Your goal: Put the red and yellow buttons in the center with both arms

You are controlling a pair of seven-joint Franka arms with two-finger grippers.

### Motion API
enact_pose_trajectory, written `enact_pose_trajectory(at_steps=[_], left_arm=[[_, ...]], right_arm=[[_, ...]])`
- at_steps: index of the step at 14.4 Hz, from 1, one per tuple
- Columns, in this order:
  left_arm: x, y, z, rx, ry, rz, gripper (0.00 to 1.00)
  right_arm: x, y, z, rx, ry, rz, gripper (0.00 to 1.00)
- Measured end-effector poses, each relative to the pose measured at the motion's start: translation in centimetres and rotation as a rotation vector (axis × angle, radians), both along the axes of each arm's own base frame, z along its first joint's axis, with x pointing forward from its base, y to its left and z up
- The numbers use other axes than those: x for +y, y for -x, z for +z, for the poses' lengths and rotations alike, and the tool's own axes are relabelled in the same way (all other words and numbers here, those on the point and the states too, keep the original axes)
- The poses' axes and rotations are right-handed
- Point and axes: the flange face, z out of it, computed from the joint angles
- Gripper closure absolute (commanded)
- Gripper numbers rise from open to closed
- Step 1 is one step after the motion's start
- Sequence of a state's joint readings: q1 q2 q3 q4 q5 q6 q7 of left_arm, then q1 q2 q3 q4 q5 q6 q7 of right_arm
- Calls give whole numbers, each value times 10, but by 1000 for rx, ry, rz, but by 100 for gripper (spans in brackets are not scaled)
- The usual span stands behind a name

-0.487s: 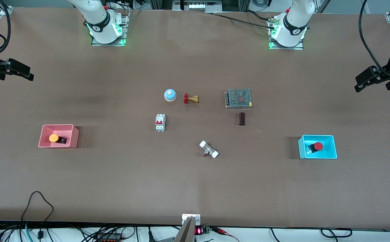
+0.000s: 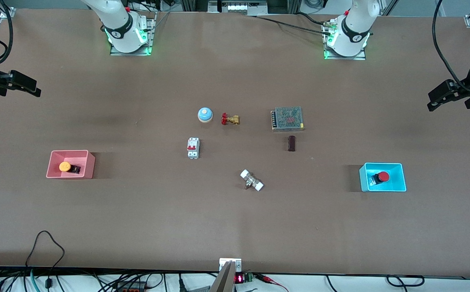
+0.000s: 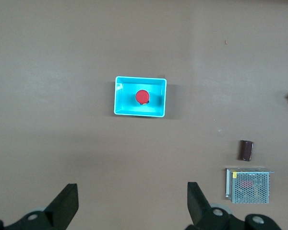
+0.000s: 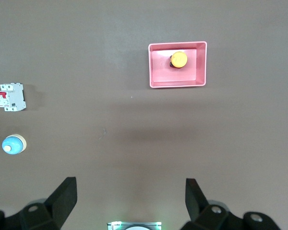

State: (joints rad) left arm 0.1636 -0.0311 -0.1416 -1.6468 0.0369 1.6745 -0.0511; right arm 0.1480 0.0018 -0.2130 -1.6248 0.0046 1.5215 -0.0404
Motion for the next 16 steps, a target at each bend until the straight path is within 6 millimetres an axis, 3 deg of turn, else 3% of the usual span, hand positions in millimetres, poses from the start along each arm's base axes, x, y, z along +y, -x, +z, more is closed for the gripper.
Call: enact_pose_trajectory(at_steps=[3,5,10,16], left_arm=[[2,-7,-19,21,4,2,0],[7,-24,-48,28,11,4,0],[37,-76,-152,35,39,38,0],[48,-109,-286,69,73,51,0]], right_arm=[[-3,-11,-18,-8,9,-8,0],[-13,-30,-53,-6,24,-27,0],[-45,-80,-163,12,66,-51,0],[-46,-113,-252,-5,97,34,0]])
